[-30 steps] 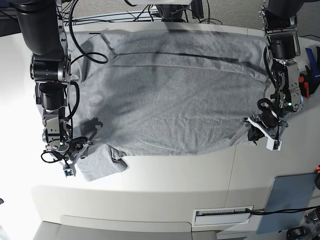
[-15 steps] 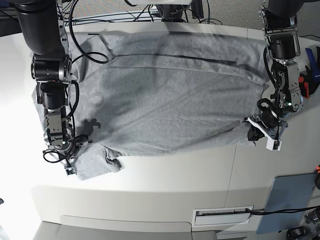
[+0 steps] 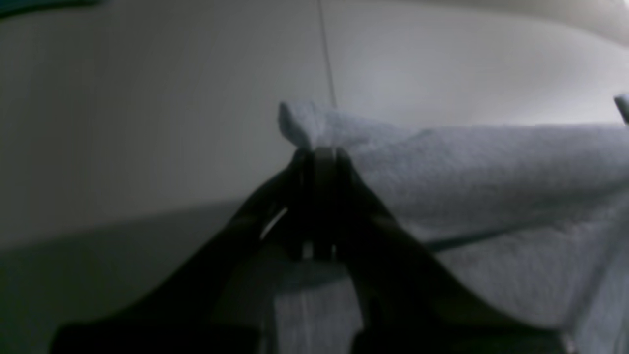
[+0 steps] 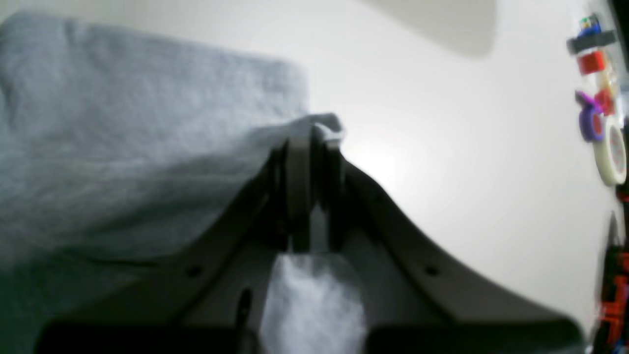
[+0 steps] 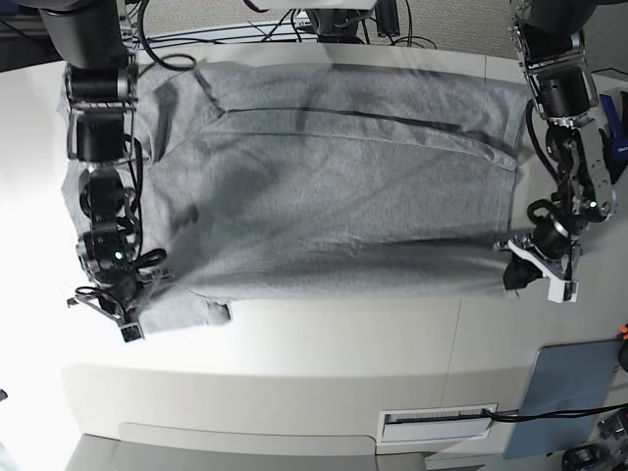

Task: Fold the T-shirt properly
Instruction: 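Lift the hem and fold it over toward the collar with both grippers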

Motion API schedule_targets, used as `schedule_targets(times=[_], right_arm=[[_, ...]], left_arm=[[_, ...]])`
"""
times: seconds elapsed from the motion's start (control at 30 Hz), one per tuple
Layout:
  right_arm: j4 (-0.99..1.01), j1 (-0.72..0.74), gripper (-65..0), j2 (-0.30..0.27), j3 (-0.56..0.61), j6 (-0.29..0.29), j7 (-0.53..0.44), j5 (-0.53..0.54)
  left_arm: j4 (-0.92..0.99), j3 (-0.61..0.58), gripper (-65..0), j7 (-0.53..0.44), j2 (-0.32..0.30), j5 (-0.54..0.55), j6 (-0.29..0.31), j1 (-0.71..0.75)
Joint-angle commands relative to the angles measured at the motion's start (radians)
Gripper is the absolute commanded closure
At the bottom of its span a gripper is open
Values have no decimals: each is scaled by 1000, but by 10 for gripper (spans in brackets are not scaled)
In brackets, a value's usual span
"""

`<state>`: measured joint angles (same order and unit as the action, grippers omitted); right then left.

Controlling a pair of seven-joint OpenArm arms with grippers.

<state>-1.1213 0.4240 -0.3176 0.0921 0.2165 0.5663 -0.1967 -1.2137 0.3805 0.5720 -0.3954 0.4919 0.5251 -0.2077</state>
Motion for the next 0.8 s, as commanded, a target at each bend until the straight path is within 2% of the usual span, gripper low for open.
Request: schedule_targets(times=[0.0,0.2,0.3,0.43,0.57,0.77], right_arm=[[-58,16,-46,-29,-7,-17,-12,-6],[-253,-117,-46,-88,-7,-28,38,-7],[-327,-190,-46,-109,-9,-56,47,-10],[-427,-283,-46,-112,-30,-98,69,-60],[-520,-370,-33,-112,-75,-99,84,-56],[-639,-497,-29,-112,-153,-97,108,39]], left_arm=[[-18,10,0,-5,-18,27,1,-22],[-18,11,0,92,-20,98,0,-21],[-23,11,0,110,-20,108,1,-16],[-79,11,0,109,-20,108,0,35],[-161,11,0,108,-20,107,-21,111],[-235,39,0,108,-20,107,-34,196]])
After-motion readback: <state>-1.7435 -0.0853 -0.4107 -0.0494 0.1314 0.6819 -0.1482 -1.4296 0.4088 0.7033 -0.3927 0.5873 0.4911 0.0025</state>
